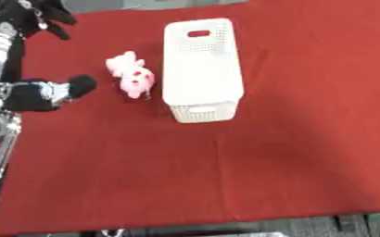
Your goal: Pick up objects on the table and place them in the box.
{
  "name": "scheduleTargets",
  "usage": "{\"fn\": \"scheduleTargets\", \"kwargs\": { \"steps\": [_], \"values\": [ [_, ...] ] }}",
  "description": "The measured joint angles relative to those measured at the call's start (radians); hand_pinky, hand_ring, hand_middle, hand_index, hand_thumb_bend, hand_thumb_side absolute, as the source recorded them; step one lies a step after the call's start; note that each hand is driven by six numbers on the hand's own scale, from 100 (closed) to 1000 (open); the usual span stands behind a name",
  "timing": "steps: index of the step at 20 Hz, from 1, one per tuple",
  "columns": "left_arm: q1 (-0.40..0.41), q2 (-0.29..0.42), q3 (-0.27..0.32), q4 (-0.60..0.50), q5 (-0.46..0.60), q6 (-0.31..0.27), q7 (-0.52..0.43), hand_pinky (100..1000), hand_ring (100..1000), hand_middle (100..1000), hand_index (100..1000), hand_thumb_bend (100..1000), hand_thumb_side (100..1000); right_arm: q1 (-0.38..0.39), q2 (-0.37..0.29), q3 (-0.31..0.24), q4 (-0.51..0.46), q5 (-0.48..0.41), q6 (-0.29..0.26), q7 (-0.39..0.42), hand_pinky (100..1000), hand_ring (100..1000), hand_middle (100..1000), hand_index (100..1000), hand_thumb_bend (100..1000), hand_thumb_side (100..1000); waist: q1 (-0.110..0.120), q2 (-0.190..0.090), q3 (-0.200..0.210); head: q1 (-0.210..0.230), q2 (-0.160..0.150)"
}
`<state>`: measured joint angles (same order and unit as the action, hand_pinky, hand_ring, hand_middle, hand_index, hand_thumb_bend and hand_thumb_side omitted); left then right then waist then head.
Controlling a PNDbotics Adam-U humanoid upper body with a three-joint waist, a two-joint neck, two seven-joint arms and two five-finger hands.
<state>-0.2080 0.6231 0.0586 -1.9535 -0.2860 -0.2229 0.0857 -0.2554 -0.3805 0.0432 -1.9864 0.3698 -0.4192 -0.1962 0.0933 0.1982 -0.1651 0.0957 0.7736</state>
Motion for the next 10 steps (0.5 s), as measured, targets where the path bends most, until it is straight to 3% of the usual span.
{"fn": "scheduleTargets", "kwargs": {
  "steps": [6, 10],
  "values": [
    [-0.071, 0.144, -0.084, 0.074, -0.047, 0.044, -0.121, 543, 692, 793, 888, 829, 682, 0.000, -0.001, 0.006, 0.000, -0.002, 0.000, 0.009, 631, 739, 805, 740, 107, 782, 0.011, -0.006, -0.009, 0.024, 0.000],
    [-0.167, 0.169, -0.129, 0.177, -0.051, 0.047, -0.224, 544, 691, 793, 885, 829, 705, 0.000, -0.001, 0.011, 0.000, -0.009, 0.002, 0.017, 631, 739, 805, 740, 107, 782, 0.012, -0.016, -0.008, 0.065, 0.001]
  ]
}}
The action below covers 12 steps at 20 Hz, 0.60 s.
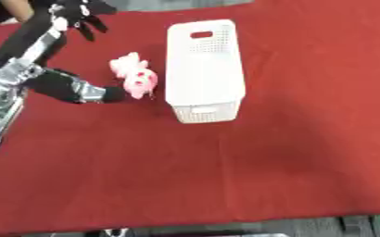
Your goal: Pick up objects on the table and place them in the box.
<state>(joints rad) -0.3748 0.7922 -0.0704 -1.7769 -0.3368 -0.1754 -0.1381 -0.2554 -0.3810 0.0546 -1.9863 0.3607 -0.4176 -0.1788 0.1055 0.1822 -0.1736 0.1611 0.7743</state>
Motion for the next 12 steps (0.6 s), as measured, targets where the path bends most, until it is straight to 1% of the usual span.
{"fn": "scheduleTargets", "kwargs": {
  "steps": [4, 8, 12],
  "values": [
    [-0.093, 0.000, -0.034, 0.139, -0.006, -0.005, -0.064, 551, 695, 793, 887, 819, 728, 0.001, 0.000, 0.000, 0.000, -0.004, 0.003, 0.004, 631, 739, 805, 740, 106, 781, 0.000, -0.004, 0.000, 0.023, 0.000],
    [-0.157, -0.002, -0.061, 0.260, -0.024, -0.020, -0.104, 556, 698, 793, 889, 795, 750, 0.002, 0.000, 0.000, 0.000, -0.008, 0.003, 0.005, 631, 739, 805, 740, 105, 781, 0.000, -0.011, -0.003, 0.025, 0.000],
    [-0.205, -0.023, -0.067, 0.348, -0.055, -0.031, -0.122, 556, 698, 793, 890, 791, 760, 0.009, 0.000, 0.000, 0.000, -0.009, 0.004, 0.005, 631, 738, 805, 740, 105, 780, -0.001, -0.012, -0.003, 0.025, 0.000]
  ]
}}
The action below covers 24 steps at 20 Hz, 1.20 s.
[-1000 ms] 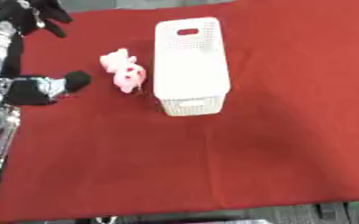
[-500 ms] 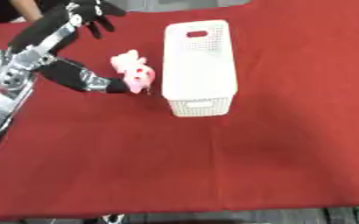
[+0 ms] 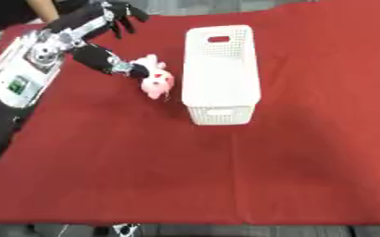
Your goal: Pick up objects on the table and place them in the box.
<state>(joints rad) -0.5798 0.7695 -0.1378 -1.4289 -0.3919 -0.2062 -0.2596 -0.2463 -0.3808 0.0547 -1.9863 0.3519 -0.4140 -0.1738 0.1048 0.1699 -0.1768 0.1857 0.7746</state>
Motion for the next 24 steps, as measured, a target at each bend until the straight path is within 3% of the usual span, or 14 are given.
{"fn": "scheduleTargets", "kwargs": {
  "steps": [11, 24],
  "values": [
    [-0.059, -0.063, -0.039, 0.175, -0.111, -0.039, -0.031, 574, 705, 792, 889, 798, 758, 0.000, 0.000, 0.000, 0.000, 0.000, 0.000, 0.000, 631, 739, 806, 740, 105, 780, -0.002, 0.000, -0.012, -0.001, 0.000],
    [-0.119, -0.098, -0.047, 0.303, -0.303, -0.082, -0.033, 595, 715, 790, 886, 825, 742, 0.000, 0.001, 0.000, 0.000, 0.000, 0.000, 0.000, 631, 739, 806, 739, 108, 780, -0.001, 0.000, -0.023, -0.002, 0.002]
  ]
}}
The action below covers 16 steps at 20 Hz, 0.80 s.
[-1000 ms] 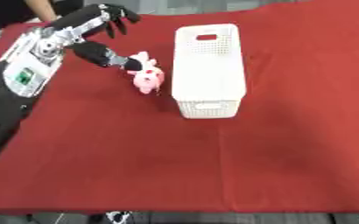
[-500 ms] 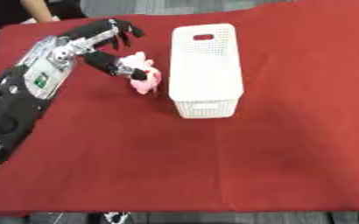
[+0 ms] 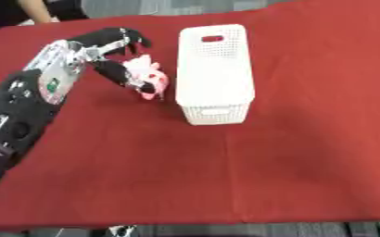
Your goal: Pick up objects on the table and place them in the box.
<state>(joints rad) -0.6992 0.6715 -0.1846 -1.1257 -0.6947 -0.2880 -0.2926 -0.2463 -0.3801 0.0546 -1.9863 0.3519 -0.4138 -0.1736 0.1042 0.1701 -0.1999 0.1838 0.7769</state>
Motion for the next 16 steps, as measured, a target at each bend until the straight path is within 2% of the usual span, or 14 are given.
{"fn": "scheduleTargets", "kwargs": {
  "steps": [6, 16],
  "values": [
    [-0.020, -0.035, 0.025, 0.085, -0.092, -0.012, 0.032, 594, 712, 789, 884, 817, 751, 0.000, 0.000, 0.000, 0.000, 0.000, 0.003, 0.004, 631, 739, 806, 739, 108, 780, 0.001, 0.000, -0.004, 0.000, 0.000],
    [-0.053, -0.081, 0.055, 0.184, -0.174, -0.023, 0.093, 582, 700, 780, 878, 819, 752, 0.000, 0.000, 0.001, 0.000, -0.001, -0.001, 0.009, 631, 738, 806, 738, 111, 780, 0.004, 0.004, -0.014, -0.008, 0.000]
  ]
}}
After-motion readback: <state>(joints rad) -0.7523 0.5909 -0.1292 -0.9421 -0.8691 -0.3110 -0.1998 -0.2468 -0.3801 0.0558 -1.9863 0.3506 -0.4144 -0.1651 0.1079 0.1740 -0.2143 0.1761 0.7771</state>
